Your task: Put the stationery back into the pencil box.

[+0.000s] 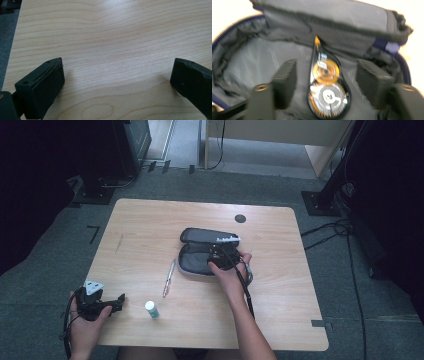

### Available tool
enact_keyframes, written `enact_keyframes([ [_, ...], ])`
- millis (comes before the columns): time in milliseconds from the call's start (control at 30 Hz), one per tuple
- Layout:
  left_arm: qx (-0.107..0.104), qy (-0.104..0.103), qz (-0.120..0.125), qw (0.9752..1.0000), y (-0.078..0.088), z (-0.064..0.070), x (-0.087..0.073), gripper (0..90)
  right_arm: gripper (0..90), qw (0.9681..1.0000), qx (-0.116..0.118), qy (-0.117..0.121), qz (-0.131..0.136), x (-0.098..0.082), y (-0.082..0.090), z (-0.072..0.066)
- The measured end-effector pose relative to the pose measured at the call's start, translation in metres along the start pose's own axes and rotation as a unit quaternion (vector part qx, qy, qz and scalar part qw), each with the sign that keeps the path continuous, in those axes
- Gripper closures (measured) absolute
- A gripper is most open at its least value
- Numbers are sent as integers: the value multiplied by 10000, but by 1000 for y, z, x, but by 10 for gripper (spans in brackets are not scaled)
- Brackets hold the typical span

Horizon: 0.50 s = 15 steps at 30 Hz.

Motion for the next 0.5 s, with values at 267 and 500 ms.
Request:
enact_keyframes([
  [267, -3, -4, 1, 10000, 0, 0, 0, 0, 329, 9964, -354, 769, -106, -11, -1, -2],
  [500, -5, -4, 1, 10000, 0, 0, 0, 0, 514, 9969, -357, 697, 45, -12, 4, 8],
])
Point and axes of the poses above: each handheld gripper's, and its own axes: y roughly backward along the jaws, x roughly out of its top, z roughly to its right, the point moved 1 cm from there along -y, roughly forward along the jaws, and after that the axes turned 8 degrees about z, right-handed, at the moved point
